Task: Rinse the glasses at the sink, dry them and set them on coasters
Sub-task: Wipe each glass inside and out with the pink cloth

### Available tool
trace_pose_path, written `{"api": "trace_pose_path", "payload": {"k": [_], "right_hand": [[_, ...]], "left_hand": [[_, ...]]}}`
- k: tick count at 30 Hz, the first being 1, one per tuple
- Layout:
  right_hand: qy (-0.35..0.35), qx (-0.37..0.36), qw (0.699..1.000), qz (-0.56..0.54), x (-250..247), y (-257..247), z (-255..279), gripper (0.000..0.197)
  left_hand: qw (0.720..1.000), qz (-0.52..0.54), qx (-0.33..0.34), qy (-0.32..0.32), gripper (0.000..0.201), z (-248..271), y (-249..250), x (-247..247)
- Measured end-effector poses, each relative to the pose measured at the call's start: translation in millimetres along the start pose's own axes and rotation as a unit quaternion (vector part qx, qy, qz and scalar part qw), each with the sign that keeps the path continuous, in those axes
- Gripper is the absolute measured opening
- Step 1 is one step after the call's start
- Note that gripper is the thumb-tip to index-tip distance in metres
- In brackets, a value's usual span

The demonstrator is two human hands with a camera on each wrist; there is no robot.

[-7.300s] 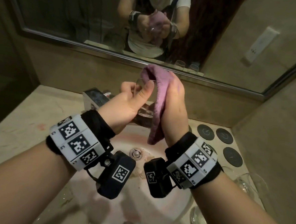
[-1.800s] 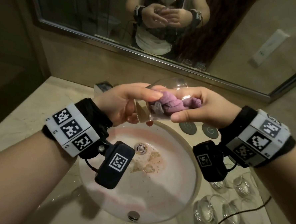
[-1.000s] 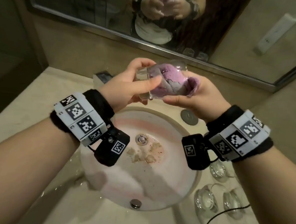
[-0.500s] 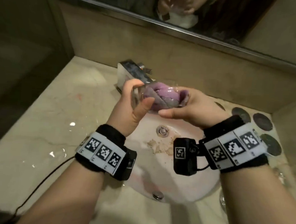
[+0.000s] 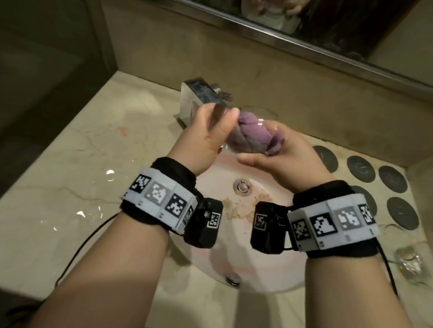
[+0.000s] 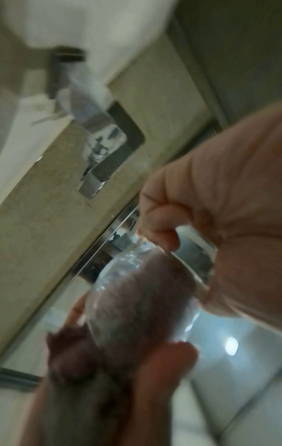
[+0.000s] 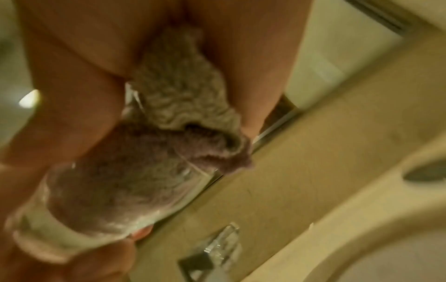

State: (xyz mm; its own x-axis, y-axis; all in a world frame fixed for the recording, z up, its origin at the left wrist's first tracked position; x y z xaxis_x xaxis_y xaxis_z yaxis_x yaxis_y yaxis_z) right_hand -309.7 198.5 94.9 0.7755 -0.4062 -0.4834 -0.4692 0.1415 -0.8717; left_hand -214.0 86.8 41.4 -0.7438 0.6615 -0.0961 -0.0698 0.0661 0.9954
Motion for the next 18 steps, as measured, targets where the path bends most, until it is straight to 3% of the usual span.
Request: {"api": "trace_pose_path", "payload": {"k": [2,3,6,8,9,11,14,18], "right_hand": [[0.001,0.035,0.984,-0.173,-3,5,6,0.039],[0.01,0.039,0.977,-0.207,-5,8,9,0.04],[0.064,0.048,0.972,-0.221,-9,8,14,0.043],[0.094,0.021,0.991,-0.095,-14,4,13,0.044],[0.095,-0.013,0.995,0.03,-16,4,10,0.041],[0.084,-0.08,0.968,0.224,-15,1,7,0.035],[0.09,-0.128,0.951,0.267,-8,-5,8,0.036],[0.081,-0.113,0.956,0.259,-4,-4,9,0.041]], "left_hand": [[0.99,-0.062,0.127,-0.025,0.058,4,12,-2],[0.981,-0.075,0.171,-0.046,0.06,6,18,-3],[0.975,-0.08,0.191,-0.087,0.051,3,24,-5],[0.983,-0.055,0.148,-0.095,0.047,4,21,-5],[0.99,-0.03,0.107,-0.091,0.053,5,18,-5],[0.997,0.032,-0.012,-0.069,0.075,3,12,-1],[0.985,0.072,-0.148,-0.06,0.082,2,8,4],[0.982,0.086,-0.149,-0.075,0.071,4,4,2]]}}
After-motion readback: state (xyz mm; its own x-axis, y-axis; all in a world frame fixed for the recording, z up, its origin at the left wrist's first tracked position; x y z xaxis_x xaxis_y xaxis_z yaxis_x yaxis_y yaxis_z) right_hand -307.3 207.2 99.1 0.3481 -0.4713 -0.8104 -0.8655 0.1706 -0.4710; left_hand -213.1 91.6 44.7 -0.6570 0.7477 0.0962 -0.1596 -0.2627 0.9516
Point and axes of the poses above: each hand's wrist, its own z-axis away from the middle knuckle, its own x-axis out of the palm, y = z × x, the point moved 2 cm from there along -z, towards the middle knuckle, and after that the axes turned 5 degrees about y, right-handed, at the moved point
